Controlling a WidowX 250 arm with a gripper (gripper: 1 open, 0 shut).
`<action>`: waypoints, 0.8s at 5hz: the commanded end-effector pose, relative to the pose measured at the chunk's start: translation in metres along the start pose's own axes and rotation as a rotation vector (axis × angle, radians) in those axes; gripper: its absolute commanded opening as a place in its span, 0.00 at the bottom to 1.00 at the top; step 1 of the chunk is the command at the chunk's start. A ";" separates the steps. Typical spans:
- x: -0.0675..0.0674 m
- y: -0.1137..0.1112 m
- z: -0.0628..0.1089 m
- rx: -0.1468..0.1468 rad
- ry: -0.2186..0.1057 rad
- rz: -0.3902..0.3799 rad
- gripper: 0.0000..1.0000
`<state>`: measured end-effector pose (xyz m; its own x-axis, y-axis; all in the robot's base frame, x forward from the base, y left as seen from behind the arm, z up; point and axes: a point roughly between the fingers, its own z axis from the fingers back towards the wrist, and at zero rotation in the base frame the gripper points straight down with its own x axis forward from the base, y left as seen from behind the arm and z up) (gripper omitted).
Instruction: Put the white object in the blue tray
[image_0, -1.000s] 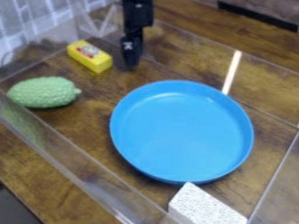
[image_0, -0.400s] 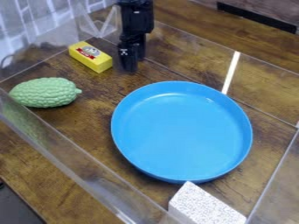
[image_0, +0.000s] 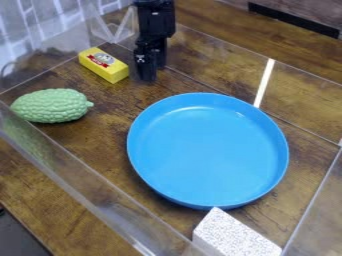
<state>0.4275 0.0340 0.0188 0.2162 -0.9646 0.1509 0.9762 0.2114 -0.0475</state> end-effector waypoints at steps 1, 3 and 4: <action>0.029 0.011 0.009 0.059 -0.035 -0.147 1.00; 0.018 0.017 0.009 0.065 -0.048 -0.144 1.00; 0.014 0.021 0.009 0.075 -0.053 -0.114 1.00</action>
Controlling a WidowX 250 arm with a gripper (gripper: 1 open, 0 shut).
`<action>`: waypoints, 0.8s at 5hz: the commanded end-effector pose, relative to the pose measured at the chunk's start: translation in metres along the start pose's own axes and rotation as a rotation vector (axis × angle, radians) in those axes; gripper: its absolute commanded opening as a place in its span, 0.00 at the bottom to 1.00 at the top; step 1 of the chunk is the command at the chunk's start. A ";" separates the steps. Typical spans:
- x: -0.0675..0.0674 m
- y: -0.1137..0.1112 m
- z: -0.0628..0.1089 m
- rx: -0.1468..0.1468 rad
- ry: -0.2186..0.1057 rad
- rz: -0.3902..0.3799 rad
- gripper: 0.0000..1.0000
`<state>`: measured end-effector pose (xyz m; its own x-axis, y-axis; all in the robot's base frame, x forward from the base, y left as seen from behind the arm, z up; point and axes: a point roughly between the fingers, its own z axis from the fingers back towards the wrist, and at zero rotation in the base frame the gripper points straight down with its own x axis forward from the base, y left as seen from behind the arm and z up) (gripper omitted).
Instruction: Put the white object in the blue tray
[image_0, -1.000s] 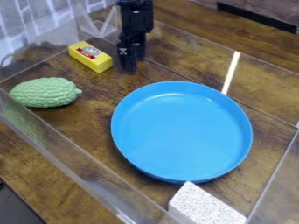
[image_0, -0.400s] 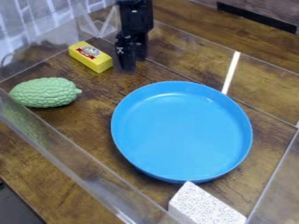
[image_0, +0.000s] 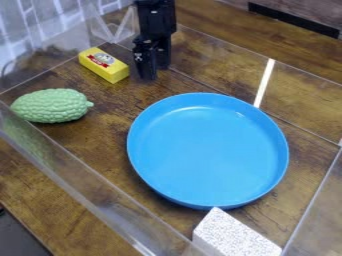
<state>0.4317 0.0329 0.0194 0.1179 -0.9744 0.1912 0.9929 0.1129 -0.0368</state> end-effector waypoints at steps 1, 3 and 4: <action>0.015 0.016 0.007 0.091 -0.017 0.014 1.00; 0.026 0.020 0.005 0.104 -0.027 0.054 1.00; 0.028 0.023 0.012 0.110 -0.032 0.075 1.00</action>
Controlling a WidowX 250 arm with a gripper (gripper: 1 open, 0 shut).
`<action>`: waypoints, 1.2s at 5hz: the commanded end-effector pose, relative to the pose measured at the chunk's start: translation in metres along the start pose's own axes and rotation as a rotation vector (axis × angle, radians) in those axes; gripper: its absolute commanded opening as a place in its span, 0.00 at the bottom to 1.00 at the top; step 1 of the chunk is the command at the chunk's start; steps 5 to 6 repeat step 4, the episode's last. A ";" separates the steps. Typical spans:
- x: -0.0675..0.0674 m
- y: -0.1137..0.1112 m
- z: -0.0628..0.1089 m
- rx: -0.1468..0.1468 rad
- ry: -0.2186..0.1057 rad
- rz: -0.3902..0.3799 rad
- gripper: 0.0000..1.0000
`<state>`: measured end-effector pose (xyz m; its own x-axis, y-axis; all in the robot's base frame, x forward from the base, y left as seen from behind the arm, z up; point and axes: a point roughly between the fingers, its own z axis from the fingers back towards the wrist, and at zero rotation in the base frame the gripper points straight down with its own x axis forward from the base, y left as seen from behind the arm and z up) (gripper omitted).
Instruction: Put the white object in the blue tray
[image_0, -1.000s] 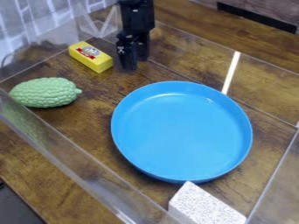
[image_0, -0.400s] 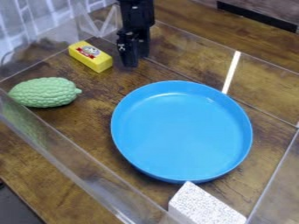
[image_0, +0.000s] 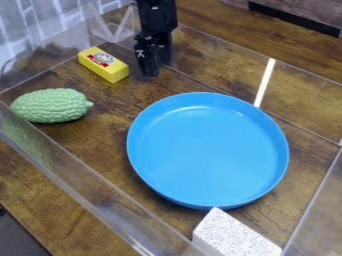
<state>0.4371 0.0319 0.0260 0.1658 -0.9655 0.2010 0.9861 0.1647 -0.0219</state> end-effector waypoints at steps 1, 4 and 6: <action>0.027 0.020 0.012 0.091 -0.027 0.049 0.00; 0.034 0.015 -0.003 0.097 -0.057 0.087 1.00; 0.034 0.015 -0.003 0.097 -0.057 0.087 1.00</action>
